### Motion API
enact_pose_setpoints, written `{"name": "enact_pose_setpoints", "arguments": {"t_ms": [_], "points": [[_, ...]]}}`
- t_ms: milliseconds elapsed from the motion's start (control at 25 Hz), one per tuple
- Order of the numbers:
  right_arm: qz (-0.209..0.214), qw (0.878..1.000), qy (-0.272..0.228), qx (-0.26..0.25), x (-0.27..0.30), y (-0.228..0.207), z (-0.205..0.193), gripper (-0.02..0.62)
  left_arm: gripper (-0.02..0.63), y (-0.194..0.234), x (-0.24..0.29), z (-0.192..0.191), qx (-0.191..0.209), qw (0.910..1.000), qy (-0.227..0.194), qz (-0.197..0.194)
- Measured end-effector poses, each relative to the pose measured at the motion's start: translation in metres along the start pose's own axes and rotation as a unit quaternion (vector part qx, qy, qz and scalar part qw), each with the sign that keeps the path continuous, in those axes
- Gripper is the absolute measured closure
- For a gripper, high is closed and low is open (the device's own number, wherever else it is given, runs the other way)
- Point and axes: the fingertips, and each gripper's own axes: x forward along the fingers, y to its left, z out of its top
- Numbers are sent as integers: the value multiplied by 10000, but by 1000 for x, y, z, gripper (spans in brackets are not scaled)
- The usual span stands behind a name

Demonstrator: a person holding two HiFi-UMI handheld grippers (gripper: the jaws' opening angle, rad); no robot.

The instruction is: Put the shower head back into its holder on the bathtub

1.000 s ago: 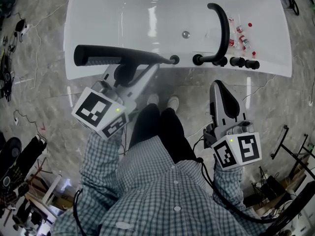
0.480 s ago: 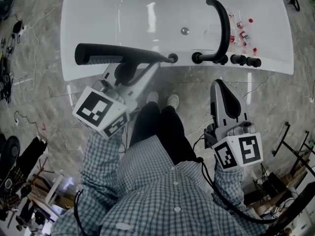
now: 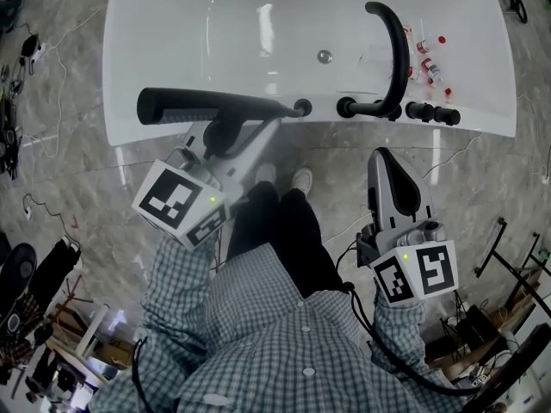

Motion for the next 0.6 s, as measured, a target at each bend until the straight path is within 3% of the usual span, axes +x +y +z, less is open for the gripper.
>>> {"name": "enact_pose_setpoints", "arguments": {"t_ms": [600], "points": [[-156,9998,64,84,11,-18,-10,575,482,7,22,-21,85,9997,234,-56]]}}
